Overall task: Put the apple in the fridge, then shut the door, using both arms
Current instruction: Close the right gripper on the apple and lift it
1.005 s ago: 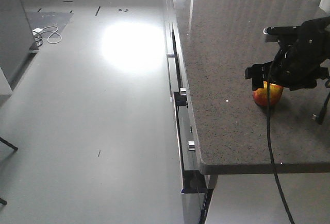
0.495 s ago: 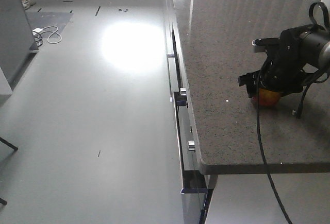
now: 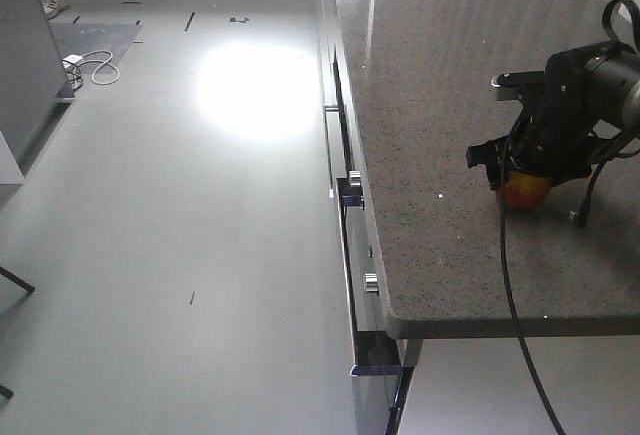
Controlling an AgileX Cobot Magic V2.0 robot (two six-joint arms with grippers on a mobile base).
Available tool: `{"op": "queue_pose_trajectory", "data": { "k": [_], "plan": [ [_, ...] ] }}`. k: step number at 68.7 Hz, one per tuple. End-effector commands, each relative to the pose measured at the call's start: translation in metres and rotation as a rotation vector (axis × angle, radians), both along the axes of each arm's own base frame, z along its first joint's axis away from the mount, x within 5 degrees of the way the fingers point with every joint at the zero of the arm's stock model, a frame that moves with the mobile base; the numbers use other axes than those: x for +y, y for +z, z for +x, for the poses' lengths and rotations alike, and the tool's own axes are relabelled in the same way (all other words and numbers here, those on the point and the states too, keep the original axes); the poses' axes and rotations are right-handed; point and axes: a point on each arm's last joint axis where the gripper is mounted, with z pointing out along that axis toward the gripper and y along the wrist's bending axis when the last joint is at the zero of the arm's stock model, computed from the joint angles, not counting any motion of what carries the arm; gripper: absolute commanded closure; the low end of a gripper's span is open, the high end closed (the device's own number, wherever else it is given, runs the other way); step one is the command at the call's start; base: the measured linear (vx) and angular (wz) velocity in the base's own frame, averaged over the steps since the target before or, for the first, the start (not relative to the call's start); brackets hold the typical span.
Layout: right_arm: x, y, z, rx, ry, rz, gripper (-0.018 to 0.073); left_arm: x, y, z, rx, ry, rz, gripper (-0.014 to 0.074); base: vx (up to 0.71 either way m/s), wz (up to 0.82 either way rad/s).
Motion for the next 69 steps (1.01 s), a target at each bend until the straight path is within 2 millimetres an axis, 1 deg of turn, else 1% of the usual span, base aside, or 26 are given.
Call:
{"op": "queue_pose_trajectory", "data": {
  "k": [1, 11, 14, 19, 20, 23, 26, 28, 30, 33, 36, 44, 50, 58, 69],
  "plan": [
    [-0.004, 0.048, -0.008, -0.113, 0.0, -0.014, 0.0316, 0.0, 0.014, -0.002, -0.112, 0.001, -0.014, 0.0603, 0.0, 0.0],
    [0.0, 0.066, -0.027, -0.058, 0.01, 0.032, 0.0358, 0.0, 0.014, -0.002, -0.112, 0.001, -0.014, 0.0603, 0.0, 0.0],
    [0.002, 0.073, -0.034, -0.059, 0.041, 0.052, 0.0363, 0.0, 0.014, -0.002, -0.112, 0.001, -0.014, 0.0603, 0.0, 0.0],
    [0.007, 0.079, -0.048, -0.071, 0.092, 0.095, 0.0365, 0.0, 0.014, -0.002, -0.112, 0.001, -0.014, 0.0603, 0.0, 0.0],
    [0.008, 0.077, -0.053, -0.066, 0.1, 0.113, 0.0364, 0.0, 0.014, -0.002, -0.112, 0.001, -0.014, 0.0603, 0.0, 0.0],
    [0.011, 0.081, -0.063, -0.09, 0.129, 0.137, 0.0363, 0.0, 0.014, -0.002, -0.112, 0.001, -0.014, 0.0603, 0.0, 0.0],
    [0.014, 0.08, -0.075, -0.089, 0.166, 0.173, 0.0363, 0.0, 0.014, -0.002, -0.112, 0.001, -0.014, 0.0603, 0.0, 0.0],
    [0.016, 0.084, -0.083, -0.105, 0.191, 0.184, 0.0363, 0.0, 0.014, -0.002, -0.112, 0.001, -0.014, 0.0603, 0.0, 0.0],
    [0.018, 0.083, -0.092, -0.102, 0.211, 0.214, 0.0363, 0.0, 0.014, -0.002, -0.112, 0.001, -0.014, 0.0603, 0.0, 0.0],
    [0.021, 0.088, -0.104, -0.119, 0.251, 0.231, 0.0363, 0.0, 0.014, -0.002, -0.112, 0.001, -0.014, 0.0603, 0.0, 0.0],
    [0.024, 0.089, -0.117, -0.125, 0.279, 0.268, 0.0363, 0.0, 0.014, -0.002, -0.112, 0.001, -0.014, 0.0603, 0.0, 0.0],
    [0.029, 0.101, -0.15, -0.174, 0.315, 0.342, 0.0363, 0.0, 0.014, -0.002, -0.112, 0.001, -0.014, 0.0603, 0.0, 0.0],
    [0.032, 0.106, -0.174, -0.201, 0.33, 0.39, 0.0363, 0.0, 0.014, -0.002, -0.112, 0.001, -0.014, 0.0603, 0.0, 0.0],
    [0.032, 0.112, -0.205, -0.238, 0.355, 0.404, 0.0363, 0.0, 0.014, -0.002, -0.112, 0.001, -0.014, 0.0603, 0.0, 0.0],
    [0.031, 0.108, -0.243, -0.233, 0.394, 0.398, 0.0363, 0.0, 0.014, -0.002, -0.112, 0.001, -0.014, 0.0603, 0.0, 0.0]
  ]
}}
